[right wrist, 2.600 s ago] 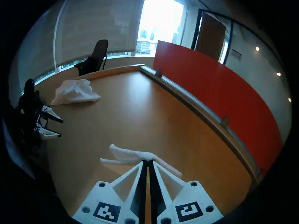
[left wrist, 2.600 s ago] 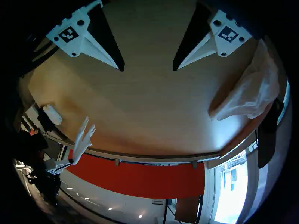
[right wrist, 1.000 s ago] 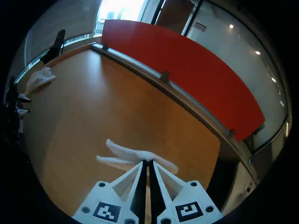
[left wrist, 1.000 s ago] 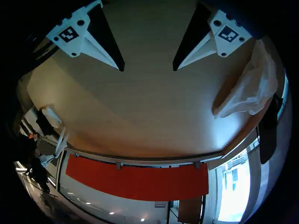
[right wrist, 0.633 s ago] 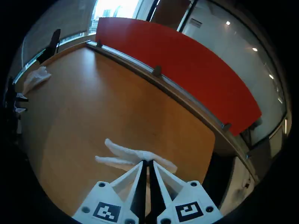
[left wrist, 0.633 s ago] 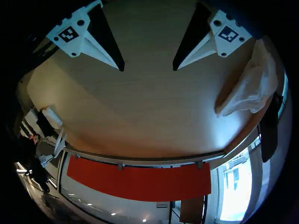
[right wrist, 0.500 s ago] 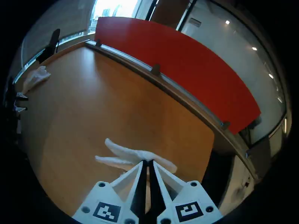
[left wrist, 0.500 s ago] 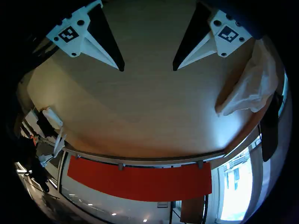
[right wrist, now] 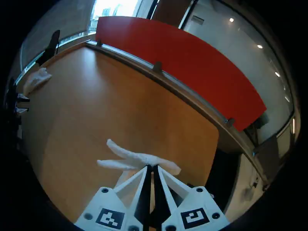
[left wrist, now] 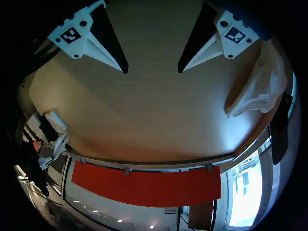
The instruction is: Fold towel
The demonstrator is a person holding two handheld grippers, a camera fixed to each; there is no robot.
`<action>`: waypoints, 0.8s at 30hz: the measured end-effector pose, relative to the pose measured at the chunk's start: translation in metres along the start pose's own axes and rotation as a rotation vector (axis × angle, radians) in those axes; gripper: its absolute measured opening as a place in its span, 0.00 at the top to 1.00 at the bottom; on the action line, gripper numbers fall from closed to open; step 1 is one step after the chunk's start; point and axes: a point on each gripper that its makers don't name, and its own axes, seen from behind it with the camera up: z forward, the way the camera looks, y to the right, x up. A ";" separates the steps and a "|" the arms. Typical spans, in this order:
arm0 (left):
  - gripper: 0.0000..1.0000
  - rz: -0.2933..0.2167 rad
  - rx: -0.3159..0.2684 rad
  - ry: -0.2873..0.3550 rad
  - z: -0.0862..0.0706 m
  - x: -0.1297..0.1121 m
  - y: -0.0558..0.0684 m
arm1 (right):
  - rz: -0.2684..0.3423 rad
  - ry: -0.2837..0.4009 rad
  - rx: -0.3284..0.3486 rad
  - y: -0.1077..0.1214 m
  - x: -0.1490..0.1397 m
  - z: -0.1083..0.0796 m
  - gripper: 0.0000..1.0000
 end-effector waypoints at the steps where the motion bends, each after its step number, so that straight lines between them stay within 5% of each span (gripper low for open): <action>1: 0.04 0.001 -0.001 0.000 0.000 0.000 0.000 | 0.004 -0.003 0.000 -0.001 -0.004 -0.002 0.96; 24: 0.04 0.017 -0.021 -0.004 -0.004 -0.003 0.000 | 0.060 -0.093 -0.007 -0.024 -0.086 -0.022 0.96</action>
